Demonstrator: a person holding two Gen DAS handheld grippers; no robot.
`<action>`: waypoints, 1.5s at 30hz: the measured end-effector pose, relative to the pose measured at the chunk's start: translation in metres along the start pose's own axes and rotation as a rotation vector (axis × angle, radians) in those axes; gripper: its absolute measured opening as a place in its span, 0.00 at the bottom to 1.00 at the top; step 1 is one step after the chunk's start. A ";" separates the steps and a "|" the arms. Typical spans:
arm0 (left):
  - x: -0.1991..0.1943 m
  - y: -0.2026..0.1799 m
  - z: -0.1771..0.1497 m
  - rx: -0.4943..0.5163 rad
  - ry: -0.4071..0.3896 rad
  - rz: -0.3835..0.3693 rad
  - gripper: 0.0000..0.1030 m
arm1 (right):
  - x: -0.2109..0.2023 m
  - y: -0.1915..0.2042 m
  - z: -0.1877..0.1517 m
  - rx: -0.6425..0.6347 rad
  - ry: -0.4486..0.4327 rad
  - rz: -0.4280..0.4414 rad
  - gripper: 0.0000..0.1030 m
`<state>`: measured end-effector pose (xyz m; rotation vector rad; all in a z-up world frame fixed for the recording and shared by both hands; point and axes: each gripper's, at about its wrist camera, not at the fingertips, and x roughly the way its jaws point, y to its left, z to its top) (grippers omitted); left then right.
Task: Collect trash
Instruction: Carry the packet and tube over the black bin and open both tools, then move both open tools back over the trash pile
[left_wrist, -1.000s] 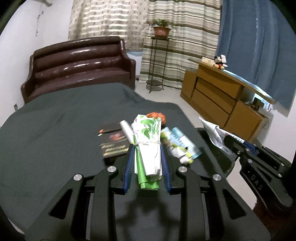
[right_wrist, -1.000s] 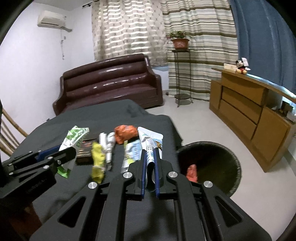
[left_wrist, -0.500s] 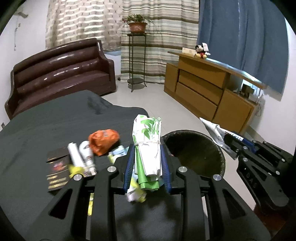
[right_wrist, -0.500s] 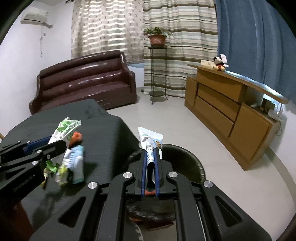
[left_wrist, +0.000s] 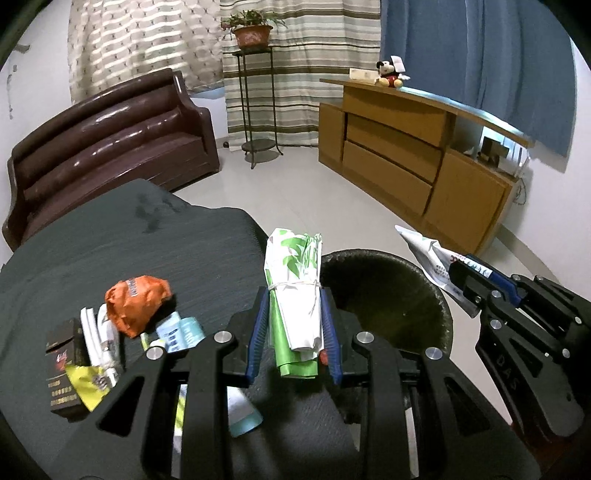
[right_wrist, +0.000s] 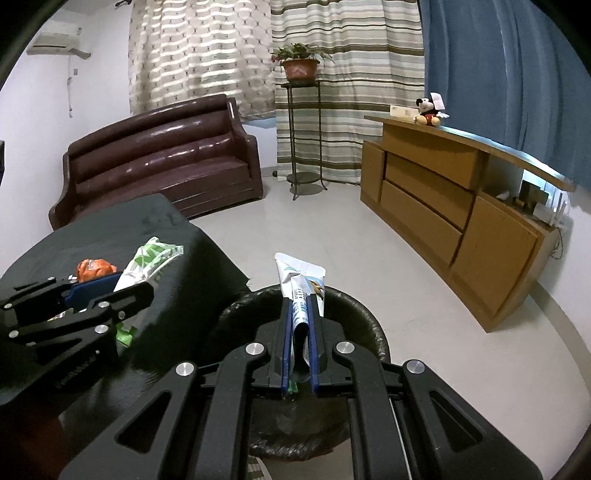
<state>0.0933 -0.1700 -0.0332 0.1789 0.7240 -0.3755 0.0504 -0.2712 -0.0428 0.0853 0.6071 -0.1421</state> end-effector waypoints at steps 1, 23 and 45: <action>0.002 -0.002 0.000 0.002 0.002 -0.001 0.26 | 0.002 -0.001 0.000 0.003 0.001 0.003 0.08; 0.009 0.006 0.000 -0.025 0.025 0.035 0.59 | 0.006 -0.010 0.005 0.071 -0.014 0.007 0.48; -0.058 0.100 -0.041 -0.175 0.029 0.161 0.61 | -0.008 0.058 0.001 -0.015 0.035 0.139 0.49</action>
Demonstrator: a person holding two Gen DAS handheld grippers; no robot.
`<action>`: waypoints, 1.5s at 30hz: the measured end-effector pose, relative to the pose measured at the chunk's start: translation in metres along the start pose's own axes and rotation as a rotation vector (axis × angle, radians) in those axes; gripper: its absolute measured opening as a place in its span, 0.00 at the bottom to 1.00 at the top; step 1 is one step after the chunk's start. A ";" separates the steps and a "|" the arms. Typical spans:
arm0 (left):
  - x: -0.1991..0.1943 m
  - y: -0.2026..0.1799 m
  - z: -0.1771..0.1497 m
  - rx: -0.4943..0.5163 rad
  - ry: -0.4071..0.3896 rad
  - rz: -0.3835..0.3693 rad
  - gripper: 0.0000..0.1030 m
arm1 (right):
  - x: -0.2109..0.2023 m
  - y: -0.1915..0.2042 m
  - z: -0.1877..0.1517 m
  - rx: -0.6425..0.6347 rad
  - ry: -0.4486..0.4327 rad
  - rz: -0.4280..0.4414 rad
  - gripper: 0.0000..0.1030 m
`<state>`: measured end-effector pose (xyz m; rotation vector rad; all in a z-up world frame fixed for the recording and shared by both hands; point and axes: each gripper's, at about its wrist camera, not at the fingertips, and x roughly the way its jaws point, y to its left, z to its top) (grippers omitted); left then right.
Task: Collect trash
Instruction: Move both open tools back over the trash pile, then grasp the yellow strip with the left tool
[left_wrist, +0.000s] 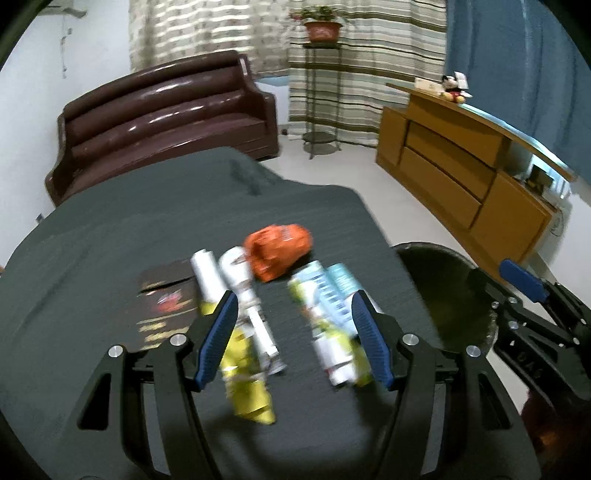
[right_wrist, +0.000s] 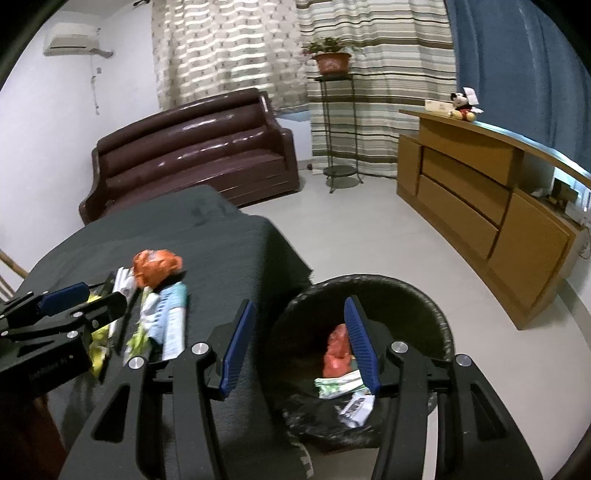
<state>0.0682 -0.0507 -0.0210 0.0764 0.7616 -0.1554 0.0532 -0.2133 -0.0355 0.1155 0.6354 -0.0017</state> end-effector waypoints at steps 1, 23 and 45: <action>-0.001 0.007 -0.003 -0.013 0.004 0.010 0.61 | 0.000 0.003 -0.001 -0.004 0.002 0.005 0.49; 0.013 0.041 -0.035 -0.071 0.097 0.076 0.61 | 0.002 0.022 -0.015 -0.033 0.038 0.037 0.49; 0.017 0.040 -0.042 -0.065 0.111 0.034 0.46 | 0.006 0.022 -0.016 -0.031 0.046 0.044 0.49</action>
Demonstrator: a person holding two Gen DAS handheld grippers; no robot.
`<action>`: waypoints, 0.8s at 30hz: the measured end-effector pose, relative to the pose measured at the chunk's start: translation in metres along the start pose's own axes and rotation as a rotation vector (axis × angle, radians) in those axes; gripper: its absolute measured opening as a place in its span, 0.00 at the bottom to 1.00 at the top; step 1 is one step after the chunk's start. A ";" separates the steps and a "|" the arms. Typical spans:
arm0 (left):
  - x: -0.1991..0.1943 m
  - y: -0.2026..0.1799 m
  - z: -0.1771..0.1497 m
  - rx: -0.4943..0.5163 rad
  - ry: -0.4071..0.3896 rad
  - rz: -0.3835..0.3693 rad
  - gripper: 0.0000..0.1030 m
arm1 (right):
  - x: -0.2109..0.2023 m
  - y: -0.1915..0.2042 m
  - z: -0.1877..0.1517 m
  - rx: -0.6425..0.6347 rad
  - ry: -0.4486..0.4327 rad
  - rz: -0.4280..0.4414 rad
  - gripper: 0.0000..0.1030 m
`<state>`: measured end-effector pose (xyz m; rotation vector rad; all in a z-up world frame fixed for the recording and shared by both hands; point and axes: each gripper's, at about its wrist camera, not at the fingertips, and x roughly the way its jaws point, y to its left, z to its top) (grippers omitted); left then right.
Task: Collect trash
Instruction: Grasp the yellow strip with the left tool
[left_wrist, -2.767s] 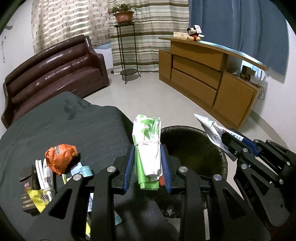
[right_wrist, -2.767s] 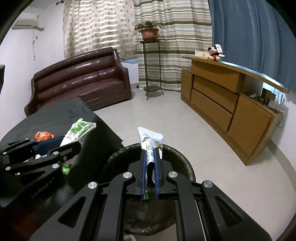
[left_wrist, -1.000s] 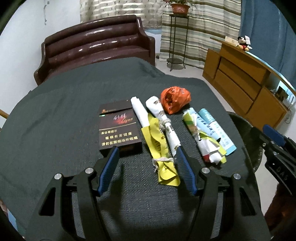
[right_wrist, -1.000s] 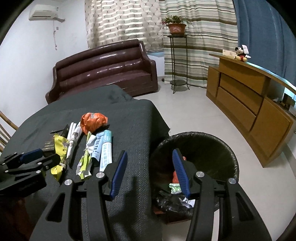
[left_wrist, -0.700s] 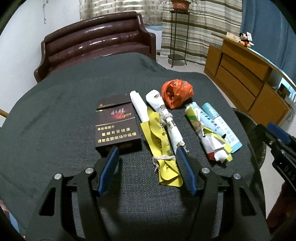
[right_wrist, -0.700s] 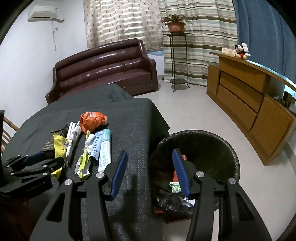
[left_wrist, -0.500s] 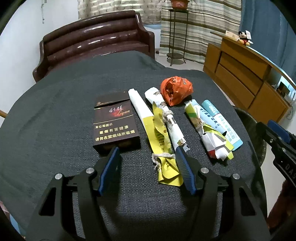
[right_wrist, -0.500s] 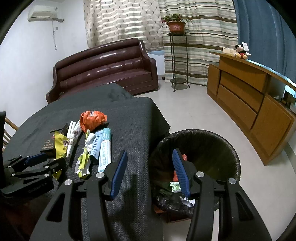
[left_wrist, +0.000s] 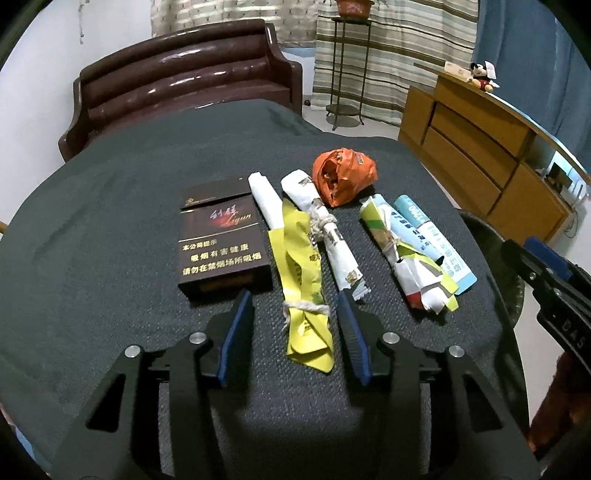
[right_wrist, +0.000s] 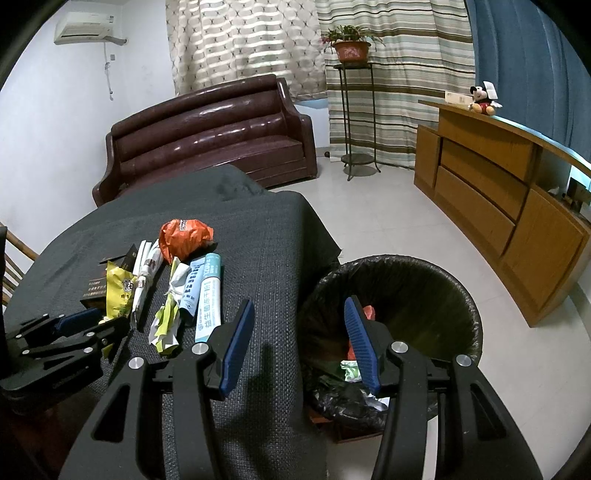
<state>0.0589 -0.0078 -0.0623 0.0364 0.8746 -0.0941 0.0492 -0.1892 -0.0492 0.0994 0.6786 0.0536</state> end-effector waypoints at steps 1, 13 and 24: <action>0.001 -0.001 0.001 -0.001 0.003 -0.002 0.46 | 0.000 0.000 0.000 -0.001 0.000 0.000 0.49; -0.001 -0.002 -0.002 0.010 -0.009 -0.078 0.23 | 0.001 0.001 -0.001 -0.006 -0.002 0.000 0.49; -0.031 0.023 -0.010 -0.003 -0.052 -0.061 0.23 | -0.007 0.023 -0.002 -0.051 -0.018 0.035 0.49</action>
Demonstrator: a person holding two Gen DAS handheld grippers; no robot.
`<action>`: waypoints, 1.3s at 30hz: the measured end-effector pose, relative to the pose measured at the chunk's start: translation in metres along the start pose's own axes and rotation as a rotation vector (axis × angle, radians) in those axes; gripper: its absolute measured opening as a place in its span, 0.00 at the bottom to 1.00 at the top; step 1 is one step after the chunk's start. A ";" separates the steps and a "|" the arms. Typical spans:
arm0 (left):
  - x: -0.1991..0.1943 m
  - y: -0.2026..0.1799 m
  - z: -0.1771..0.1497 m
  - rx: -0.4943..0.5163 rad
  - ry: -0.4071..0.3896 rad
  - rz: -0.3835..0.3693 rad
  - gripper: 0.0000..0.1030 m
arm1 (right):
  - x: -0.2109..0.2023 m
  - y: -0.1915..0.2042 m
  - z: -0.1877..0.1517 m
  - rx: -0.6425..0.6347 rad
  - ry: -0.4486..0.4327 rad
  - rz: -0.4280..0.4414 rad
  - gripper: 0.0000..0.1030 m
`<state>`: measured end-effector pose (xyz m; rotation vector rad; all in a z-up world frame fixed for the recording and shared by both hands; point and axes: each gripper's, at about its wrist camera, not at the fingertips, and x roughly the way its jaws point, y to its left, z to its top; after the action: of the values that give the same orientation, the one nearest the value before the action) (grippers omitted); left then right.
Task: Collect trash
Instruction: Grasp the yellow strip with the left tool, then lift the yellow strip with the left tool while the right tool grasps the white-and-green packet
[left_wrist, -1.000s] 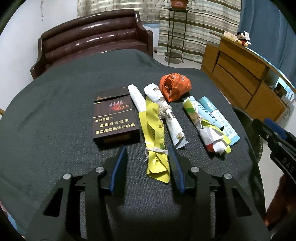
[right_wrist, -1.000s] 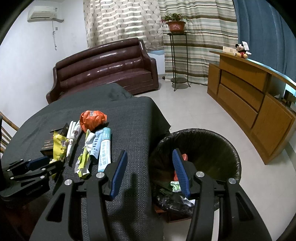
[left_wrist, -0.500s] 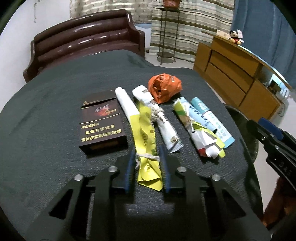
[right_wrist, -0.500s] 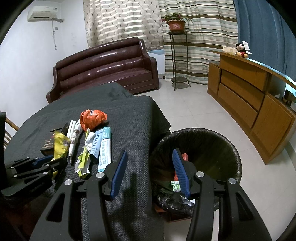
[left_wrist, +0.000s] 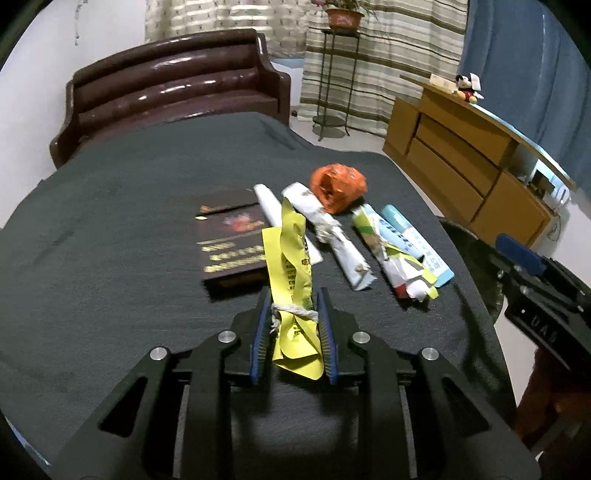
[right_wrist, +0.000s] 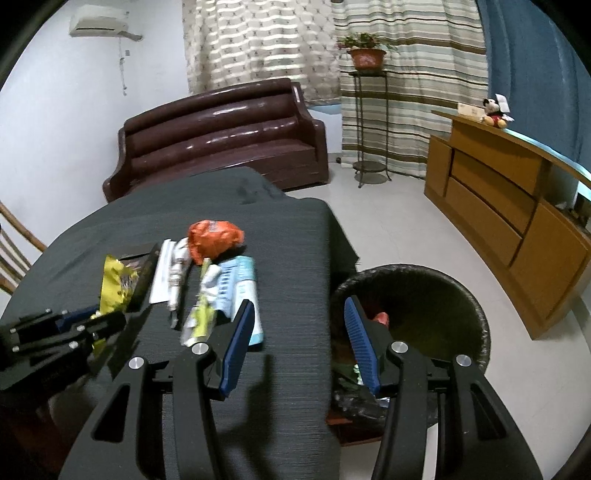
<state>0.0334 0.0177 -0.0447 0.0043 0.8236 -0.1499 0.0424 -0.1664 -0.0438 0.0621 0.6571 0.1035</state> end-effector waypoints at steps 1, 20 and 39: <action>-0.004 0.004 0.000 0.000 -0.009 0.014 0.23 | 0.000 0.005 0.000 -0.009 0.002 0.007 0.49; -0.018 0.080 -0.004 -0.098 -0.011 0.116 0.23 | 0.018 0.064 0.000 -0.104 0.096 0.085 0.35; -0.012 0.105 -0.007 -0.144 -0.004 0.103 0.23 | 0.031 0.071 0.007 -0.075 0.155 0.090 0.23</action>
<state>0.0343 0.1240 -0.0468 -0.0888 0.8265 0.0071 0.0657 -0.0928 -0.0513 0.0117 0.8050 0.2206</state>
